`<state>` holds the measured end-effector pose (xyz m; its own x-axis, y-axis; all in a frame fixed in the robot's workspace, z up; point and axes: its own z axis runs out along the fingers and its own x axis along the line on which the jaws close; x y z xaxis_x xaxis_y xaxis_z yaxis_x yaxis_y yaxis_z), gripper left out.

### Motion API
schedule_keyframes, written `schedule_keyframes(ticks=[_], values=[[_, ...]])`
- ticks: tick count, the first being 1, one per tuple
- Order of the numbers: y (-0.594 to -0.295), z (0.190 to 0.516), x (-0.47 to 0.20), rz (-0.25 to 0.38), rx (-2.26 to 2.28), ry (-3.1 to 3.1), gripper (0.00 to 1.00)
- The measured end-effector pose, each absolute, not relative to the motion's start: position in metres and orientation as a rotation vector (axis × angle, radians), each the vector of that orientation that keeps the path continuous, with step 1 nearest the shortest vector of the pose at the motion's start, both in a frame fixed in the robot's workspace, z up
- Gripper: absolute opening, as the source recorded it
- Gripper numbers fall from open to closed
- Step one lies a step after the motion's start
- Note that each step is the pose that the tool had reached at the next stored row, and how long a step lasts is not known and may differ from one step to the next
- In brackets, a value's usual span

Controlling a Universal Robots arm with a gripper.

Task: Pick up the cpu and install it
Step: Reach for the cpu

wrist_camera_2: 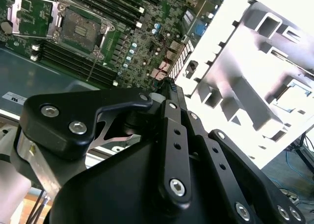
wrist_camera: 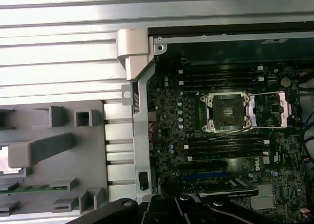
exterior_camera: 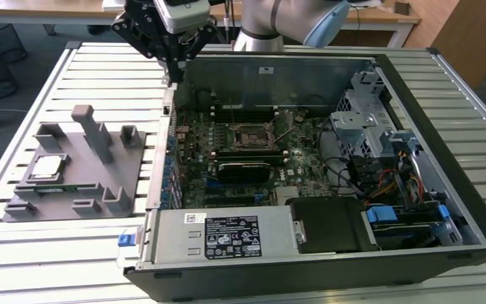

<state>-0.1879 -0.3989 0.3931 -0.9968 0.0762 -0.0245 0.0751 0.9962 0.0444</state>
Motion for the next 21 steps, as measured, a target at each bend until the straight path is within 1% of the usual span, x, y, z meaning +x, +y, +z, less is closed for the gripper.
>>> schedule_keyframes(ticks=[21], values=[[-0.399,0.393,-0.206,0.068,0.118,3.113,0.11]])
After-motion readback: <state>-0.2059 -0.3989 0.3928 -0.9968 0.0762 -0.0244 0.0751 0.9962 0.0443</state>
